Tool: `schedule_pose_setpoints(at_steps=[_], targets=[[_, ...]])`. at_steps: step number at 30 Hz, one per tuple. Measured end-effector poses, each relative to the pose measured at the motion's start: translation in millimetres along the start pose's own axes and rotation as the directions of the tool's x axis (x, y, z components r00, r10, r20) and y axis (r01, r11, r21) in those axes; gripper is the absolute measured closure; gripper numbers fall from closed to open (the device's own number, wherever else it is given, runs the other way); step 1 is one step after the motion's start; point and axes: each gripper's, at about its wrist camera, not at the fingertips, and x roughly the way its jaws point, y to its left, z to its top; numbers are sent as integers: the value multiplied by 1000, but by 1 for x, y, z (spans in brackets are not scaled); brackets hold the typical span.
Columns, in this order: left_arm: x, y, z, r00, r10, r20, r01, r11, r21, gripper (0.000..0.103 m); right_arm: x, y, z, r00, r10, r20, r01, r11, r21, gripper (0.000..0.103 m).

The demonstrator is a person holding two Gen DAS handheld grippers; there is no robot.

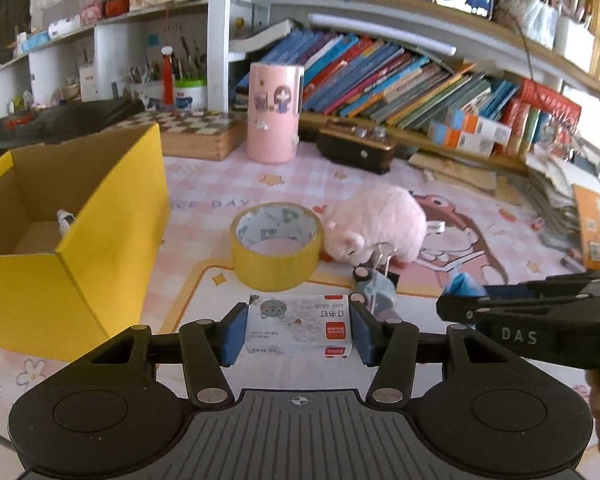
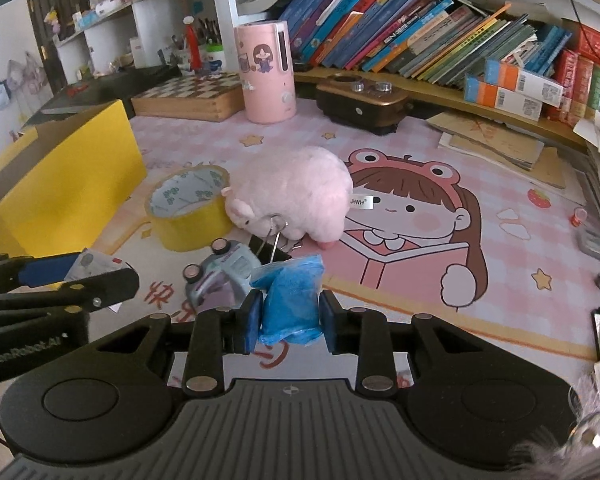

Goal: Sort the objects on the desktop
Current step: 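Lift the blue item and white-red box with both tools toward the yellow box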

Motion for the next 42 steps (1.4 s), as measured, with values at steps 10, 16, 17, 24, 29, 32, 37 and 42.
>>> schedule_pose_setpoints(at_steps=[10, 16, 17, 24, 29, 32, 37, 42], targets=[[-41, 22, -12, 1000, -16, 20, 17, 999, -51, 51, -26, 24, -14, 1000, 13, -6, -13, 1000, 8, 75], [-52, 37, -24, 1000, -31, 3, 31, 998, -61, 51, -33, 46, -23, 1000, 12, -22, -12, 1000, 5, 75], [-54, 40, -27, 999, -35, -2, 35, 997, -63, 51, -33, 51, -25, 1000, 12, -25, -12, 1000, 4, 75], [-73, 62, -44, 998, -65, -22, 64, 996, -61, 51, -42, 83, -40, 999, 15, -50, -15, 1000, 1, 75], [-89, 82, -54, 997, -71, -18, 70, 995, -66, 51, -49, 110, -50, 998, 14, -55, -14, 1000, -4, 75], [-99, 93, -60, 997, -73, -17, 72, 995, -70, 51, -54, 125, -56, 998, 12, -58, -12, 1000, -6, 75], [-116, 112, -69, 998, -69, -11, 68, 995, -79, 51, -61, 152, -67, 998, 18, -61, -19, 1000, -18, 75], [-133, 129, -79, 997, -73, -13, 71, 994, -78, 51, -69, 176, -77, 998, 19, -59, -21, 1000, -19, 75]])
